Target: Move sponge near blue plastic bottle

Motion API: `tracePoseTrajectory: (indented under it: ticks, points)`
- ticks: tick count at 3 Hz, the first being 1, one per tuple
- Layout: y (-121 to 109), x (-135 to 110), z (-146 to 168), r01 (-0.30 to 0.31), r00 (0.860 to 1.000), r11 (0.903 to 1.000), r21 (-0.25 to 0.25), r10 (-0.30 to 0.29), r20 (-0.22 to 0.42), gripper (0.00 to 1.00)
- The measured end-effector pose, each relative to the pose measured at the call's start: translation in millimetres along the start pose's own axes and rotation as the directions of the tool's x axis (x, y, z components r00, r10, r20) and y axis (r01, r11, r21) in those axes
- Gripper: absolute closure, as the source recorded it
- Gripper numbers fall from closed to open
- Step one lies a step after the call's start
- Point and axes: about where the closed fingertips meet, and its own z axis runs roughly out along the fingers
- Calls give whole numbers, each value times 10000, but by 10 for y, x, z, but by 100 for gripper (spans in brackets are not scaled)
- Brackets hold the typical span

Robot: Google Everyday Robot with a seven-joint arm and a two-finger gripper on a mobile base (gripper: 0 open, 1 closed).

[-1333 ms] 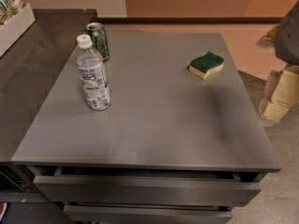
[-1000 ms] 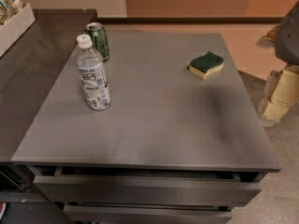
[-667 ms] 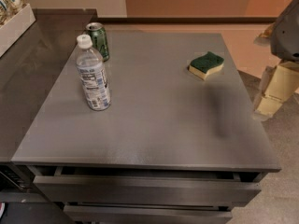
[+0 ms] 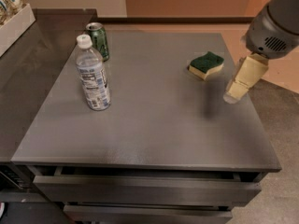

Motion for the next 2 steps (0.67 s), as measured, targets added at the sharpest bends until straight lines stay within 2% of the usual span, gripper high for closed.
tracePoseTrajectory:
  ticks: [1,2]
  points:
    - [-309,-57,202,-1078,9926,9941,141,1069,581,0]
    - [-660,-137,417,-2125,9675,9772,27,2100,1412,0]
